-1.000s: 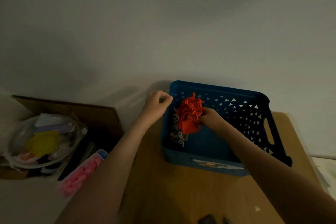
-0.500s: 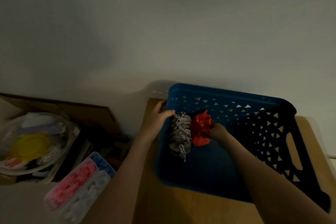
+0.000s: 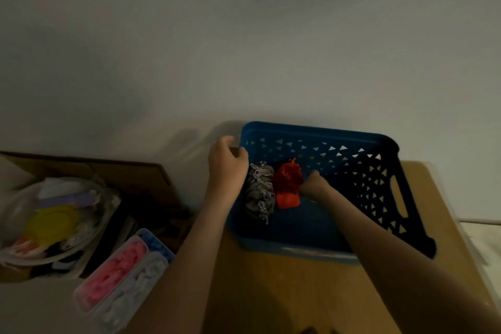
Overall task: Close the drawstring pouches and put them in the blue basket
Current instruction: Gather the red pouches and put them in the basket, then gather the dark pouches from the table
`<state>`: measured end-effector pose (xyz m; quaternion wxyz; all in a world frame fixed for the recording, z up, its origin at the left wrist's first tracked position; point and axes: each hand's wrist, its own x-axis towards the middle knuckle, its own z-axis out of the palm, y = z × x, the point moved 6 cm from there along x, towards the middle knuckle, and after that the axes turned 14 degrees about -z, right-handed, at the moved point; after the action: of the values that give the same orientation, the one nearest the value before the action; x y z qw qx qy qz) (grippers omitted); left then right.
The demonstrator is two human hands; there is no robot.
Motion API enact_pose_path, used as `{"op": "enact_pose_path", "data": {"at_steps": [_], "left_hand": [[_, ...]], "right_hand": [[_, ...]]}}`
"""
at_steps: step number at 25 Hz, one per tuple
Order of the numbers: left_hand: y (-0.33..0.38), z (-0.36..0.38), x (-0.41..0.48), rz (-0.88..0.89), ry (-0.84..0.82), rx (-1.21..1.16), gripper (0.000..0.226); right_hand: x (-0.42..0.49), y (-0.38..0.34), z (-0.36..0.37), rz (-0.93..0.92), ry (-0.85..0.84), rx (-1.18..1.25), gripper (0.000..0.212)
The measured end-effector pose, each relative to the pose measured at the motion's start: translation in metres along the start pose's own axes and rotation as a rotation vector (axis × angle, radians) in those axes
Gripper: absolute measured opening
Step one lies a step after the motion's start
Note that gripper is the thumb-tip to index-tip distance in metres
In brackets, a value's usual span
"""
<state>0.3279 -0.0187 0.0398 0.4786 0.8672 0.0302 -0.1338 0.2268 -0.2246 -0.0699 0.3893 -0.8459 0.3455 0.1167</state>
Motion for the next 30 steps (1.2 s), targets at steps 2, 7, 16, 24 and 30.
{"op": "enact_pose_path", "data": {"at_steps": [2,7,16,24,30], "left_hand": [[0.015,-0.016,-0.039,0.177,0.083,-0.12,0.016],[0.005,0.025,-0.154,0.356,-0.315,-0.111,0.008],[-0.067,0.09,-0.232,0.206,-0.721,0.449,0.025],[-0.183,0.126,-0.262,0.428,-0.783,1.16,0.07],[-0.183,0.143,-0.265,0.841,-0.537,1.346,0.043]], "right_hand": [[-0.038,-0.022,-0.011,-0.139,0.02,0.024,0.005],[-0.126,-0.036,-0.014,-0.37,0.011,0.674,0.015],[-0.238,0.034,0.01,-0.747,0.501,0.038,0.009],[-0.288,0.212,0.087,-0.011,-0.463,-0.409,0.08],[-0.298,0.231,0.089,-0.056,-0.227,-0.106,0.012]]}}
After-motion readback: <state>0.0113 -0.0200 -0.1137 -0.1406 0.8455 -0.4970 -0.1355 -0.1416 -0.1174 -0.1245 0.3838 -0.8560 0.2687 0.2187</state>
